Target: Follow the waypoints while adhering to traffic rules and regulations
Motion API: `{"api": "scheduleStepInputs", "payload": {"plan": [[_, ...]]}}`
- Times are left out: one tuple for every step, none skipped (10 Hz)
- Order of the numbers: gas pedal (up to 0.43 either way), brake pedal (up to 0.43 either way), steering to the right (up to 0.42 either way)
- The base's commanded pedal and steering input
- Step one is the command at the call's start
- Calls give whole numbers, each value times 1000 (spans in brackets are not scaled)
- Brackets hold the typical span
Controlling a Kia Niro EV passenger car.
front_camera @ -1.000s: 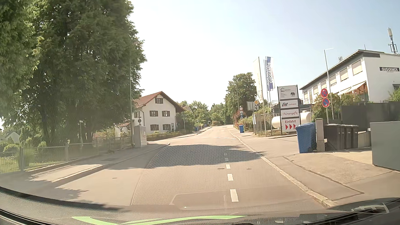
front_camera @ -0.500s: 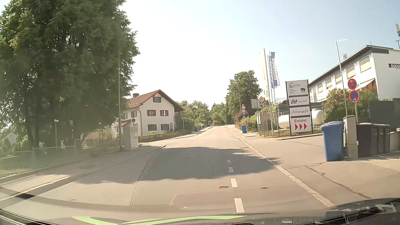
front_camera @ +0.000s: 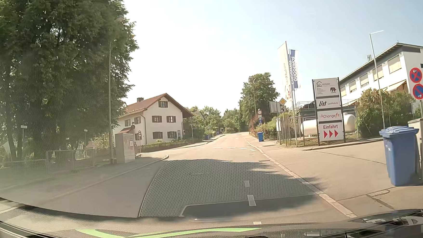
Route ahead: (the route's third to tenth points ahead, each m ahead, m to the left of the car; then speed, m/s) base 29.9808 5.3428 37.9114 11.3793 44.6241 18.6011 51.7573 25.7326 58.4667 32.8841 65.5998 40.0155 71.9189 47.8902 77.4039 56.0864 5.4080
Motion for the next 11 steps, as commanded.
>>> {"api": "scheduleStepInputs", "payload": {"plan": [[98, 0, -4], [98, 0, -3], [98, 0, -3], [98, 0, -3], [98, 0, -3], [98, 0, -3], [98, 0, -3], [98, 0, -4], [98, 0, -4], [98, 0, -6], [98, 0, -8]]}}
